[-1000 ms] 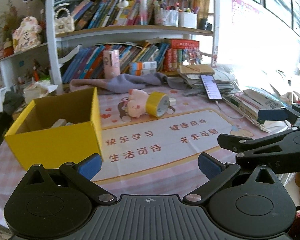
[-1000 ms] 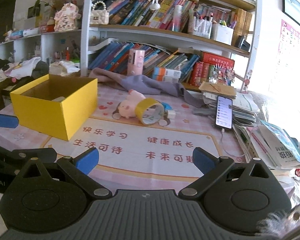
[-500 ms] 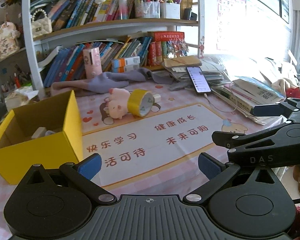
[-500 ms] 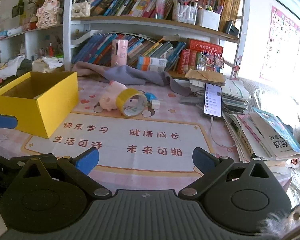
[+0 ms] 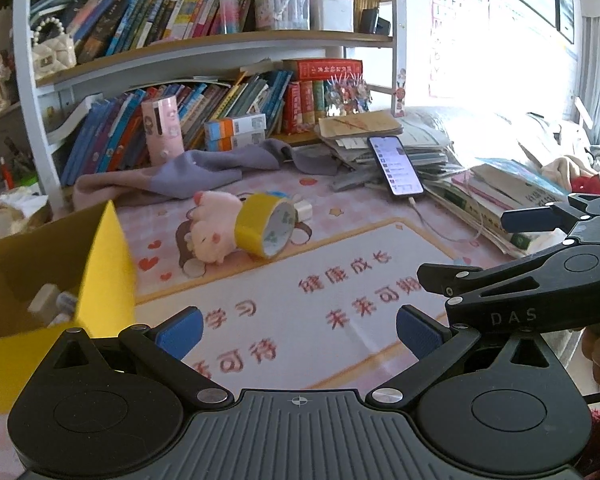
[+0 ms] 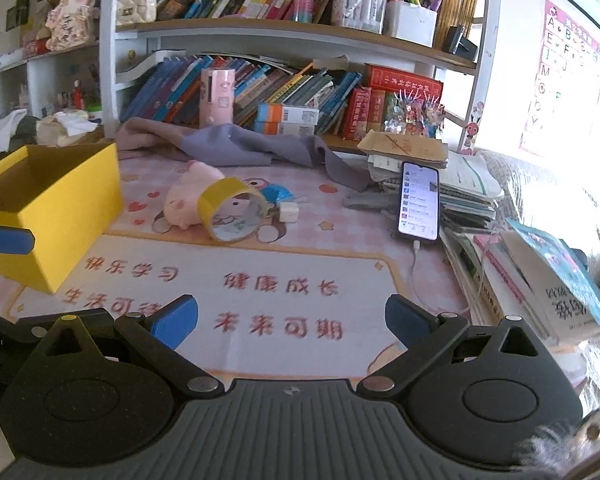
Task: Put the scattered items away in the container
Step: 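Approach the yellow tape roll with the left tool while the right tool approaches the small white cube charger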
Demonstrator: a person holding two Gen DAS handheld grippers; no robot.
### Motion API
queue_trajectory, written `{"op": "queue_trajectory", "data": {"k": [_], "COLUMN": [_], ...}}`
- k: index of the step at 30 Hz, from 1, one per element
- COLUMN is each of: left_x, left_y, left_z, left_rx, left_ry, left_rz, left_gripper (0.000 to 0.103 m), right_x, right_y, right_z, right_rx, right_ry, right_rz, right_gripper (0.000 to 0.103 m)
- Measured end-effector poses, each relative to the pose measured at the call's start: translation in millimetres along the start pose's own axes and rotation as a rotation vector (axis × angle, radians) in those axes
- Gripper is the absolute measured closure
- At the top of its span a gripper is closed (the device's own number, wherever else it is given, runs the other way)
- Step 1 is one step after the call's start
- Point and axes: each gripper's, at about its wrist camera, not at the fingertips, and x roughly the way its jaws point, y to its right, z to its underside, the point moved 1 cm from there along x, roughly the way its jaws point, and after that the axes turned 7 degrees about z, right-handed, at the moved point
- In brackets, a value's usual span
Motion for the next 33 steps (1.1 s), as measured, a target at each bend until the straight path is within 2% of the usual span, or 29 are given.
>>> {"op": "queue_trajectory", "data": {"k": [13, 22, 29, 33], "left_x": [63, 103, 143, 163], "left_y": [15, 23, 16, 6], "left_z": [-47, -66, -77, -86], "left_rx": [-0.055, -0.057, 0.028, 0.058], "left_ry": [0.008, -0.049, -0.107, -0.118], "left_rz": [-0.023, -0.114, -0.232, -0.275], "left_gripper": [0.0, 0.0, 0.0, 0.0], "right_x": [62, 105, 152, 185], "right_y": [48, 77, 77, 72], "right_z": [-43, -61, -81, -90], "right_rx": [-0.048, -0.041, -0.055, -0.03], "right_ry": [0.009, 0.026, 0.035, 0.003], "right_rz": [-0.018, -0.124, -0.232, -0.275], "right_gripper": [0.002, 0.002, 0.004, 0.006]}}
